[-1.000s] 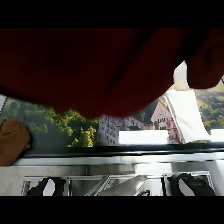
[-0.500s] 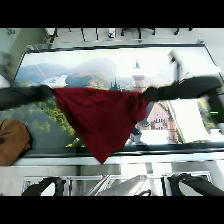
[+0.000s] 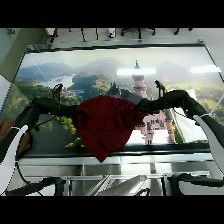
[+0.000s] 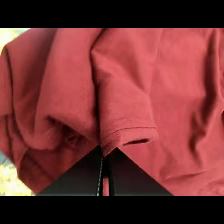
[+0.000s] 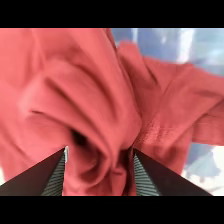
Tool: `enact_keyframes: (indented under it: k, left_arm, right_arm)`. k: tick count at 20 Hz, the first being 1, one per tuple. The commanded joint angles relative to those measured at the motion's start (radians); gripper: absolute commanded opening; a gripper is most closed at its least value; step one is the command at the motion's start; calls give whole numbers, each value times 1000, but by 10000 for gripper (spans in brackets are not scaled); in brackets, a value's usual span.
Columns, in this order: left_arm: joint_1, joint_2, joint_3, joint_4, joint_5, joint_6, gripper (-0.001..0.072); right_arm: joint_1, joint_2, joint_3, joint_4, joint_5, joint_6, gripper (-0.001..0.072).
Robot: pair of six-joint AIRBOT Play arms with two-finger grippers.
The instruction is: Fold the shirts.
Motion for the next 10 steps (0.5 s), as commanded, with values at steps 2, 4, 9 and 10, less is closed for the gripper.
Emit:
enact_keyframes:
  k: [2, 4, 9, 10]
  left_arm:
    - [-4, -26, 87, 6, 48, 2, 15]
    - [-4, -26, 93, 6, 55, 2, 15]
    - [-4, -26, 93, 5, 88, 2, 15]
    - [-4, -26, 93, 5, 88, 2, 15]
  right_arm:
    - [-97, 141, 36, -51, -209, 82, 463]
    - [-85, 232, -49, -90, -226, 130, 463]
    - [148, 361, -462, 43, 3, 181, 463]
    - [205, 351, -505, 42, 60, 215, 463]
